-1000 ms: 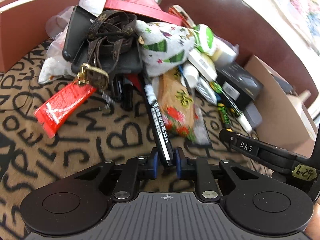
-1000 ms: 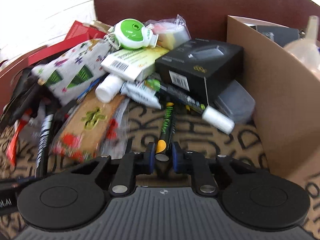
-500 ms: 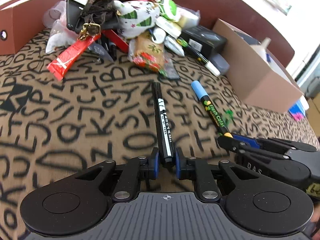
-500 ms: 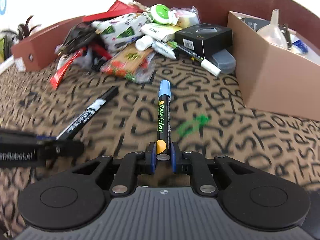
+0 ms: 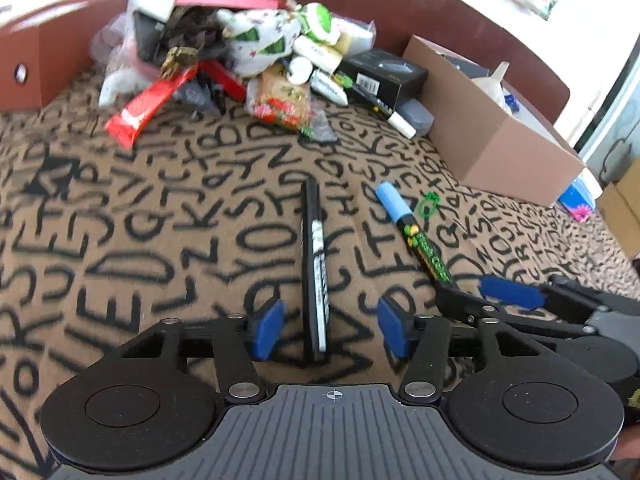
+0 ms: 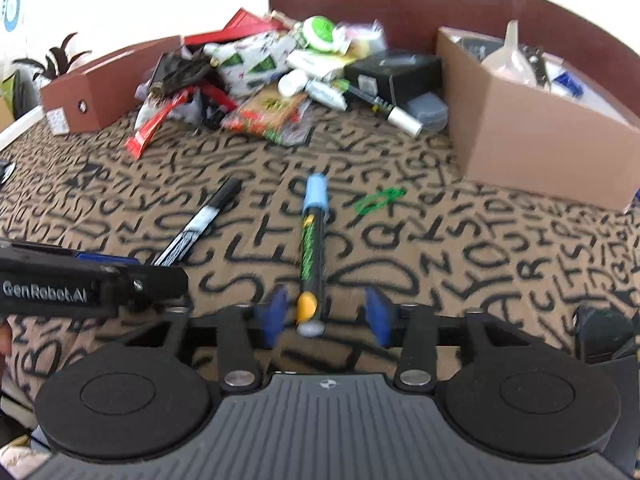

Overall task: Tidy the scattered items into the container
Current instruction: 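Lift both markers out of the pile with both tools, then carry both markers over the brown box with both tools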

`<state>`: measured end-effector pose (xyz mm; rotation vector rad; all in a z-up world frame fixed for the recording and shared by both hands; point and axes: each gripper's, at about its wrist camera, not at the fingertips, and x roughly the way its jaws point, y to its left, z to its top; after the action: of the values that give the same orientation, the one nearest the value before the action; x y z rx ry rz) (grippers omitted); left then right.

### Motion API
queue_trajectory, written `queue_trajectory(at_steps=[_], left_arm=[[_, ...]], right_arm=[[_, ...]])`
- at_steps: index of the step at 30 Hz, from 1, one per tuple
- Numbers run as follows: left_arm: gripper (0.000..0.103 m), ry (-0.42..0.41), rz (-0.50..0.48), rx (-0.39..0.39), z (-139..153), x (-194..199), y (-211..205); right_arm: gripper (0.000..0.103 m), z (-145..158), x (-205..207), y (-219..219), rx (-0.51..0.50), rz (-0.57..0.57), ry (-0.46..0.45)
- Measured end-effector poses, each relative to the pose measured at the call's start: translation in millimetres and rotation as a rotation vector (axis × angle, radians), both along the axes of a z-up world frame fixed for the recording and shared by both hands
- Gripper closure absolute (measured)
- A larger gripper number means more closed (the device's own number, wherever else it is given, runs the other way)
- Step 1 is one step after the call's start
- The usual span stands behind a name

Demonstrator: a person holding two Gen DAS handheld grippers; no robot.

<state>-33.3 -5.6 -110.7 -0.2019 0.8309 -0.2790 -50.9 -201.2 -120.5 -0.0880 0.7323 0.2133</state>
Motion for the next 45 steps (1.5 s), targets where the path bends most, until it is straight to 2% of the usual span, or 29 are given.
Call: queue_trajectory(at_steps=[1, 7, 9, 13, 15, 19, 21, 22, 24, 27, 28, 29, 33, 34, 35, 36, 39, 41, 45], left_arm=[[0.035, -0.001, -0.001, 0.024, -1, 5, -4], [0.040, -0.003, 0.034, 0.038, -4, 29, -12], [0.045, -0.006, 0.038, 0.052, -4, 31, -13], [0.053, -0.013, 0.040, 0.079, -5, 28, -12], [0.063, -0.010, 0.039, 0.090, -5, 29, -11], [0.063, -0.005, 0.020, 0.087, -5, 32, -12], [0.062, -0.008, 0.016, 0.089, -5, 33, -14], [0.062, -0.007, 0.013, 0.092, -5, 33, -15], [0.086, -0.002, 0.000, 0.097, -6, 33, -16], [0.085, 0.001, -0.004, 0.097, -6, 34, -18], [0.078, -0.002, -0.005, 0.094, -6, 34, -17], [0.076, -0.005, -0.003, 0.091, -7, 35, -17], [0.084, -0.004, -0.002, 0.107, -8, 36, -20], [0.084, -0.005, -0.001, 0.109, -8, 37, -21], [0.084, -0.006, 0.001, 0.111, -8, 37, -22], [0.084, -0.009, 0.000, 0.112, -8, 37, -22], [0.087, -0.011, -0.005, 0.126, -8, 37, -24], [0.092, -0.003, -0.012, 0.112, -5, 38, -24], [0.092, 0.023, -0.016, 0.042, 3, 36, -19]], right_arm=[[0.048, 2, 2, 1, -0.003, 0.001, -0.013], [0.041, 2, 18, 4, -0.030, -0.024, -0.027], [0.035, 1, 23, 3, -0.029, -0.035, -0.037], [0.035, -3, 29, 9, -0.042, -0.005, -0.031], [0.038, -5, 32, 12, -0.043, 0.013, -0.030], [0.049, -8, 41, 16, -0.028, 0.023, -0.012], [0.063, -11, 47, 17, -0.020, 0.024, 0.012], [0.064, -11, 48, 18, -0.018, 0.028, 0.015], [0.068, -11, 48, 20, -0.025, 0.038, 0.018], [0.069, -12, 49, 22, -0.031, 0.044, 0.025], [0.069, -13, 49, 22, -0.034, 0.045, 0.026], [0.069, -13, 49, 23, -0.035, 0.046, 0.024], [0.071, -14, 50, 23, -0.036, 0.049, 0.022], [0.073, -14, 50, 23, -0.034, 0.050, 0.022], [0.081, -15, 51, 23, -0.026, 0.056, 0.024], [0.085, -15, 51, 23, -0.021, 0.055, 0.025], [0.085, -14, 52, 22, -0.001, 0.038, 0.032], [0.085, -11, 52, 16, 0.050, 0.029, 0.048], [0.085, -3, 48, 0, 0.199, 0.018, 0.084]])
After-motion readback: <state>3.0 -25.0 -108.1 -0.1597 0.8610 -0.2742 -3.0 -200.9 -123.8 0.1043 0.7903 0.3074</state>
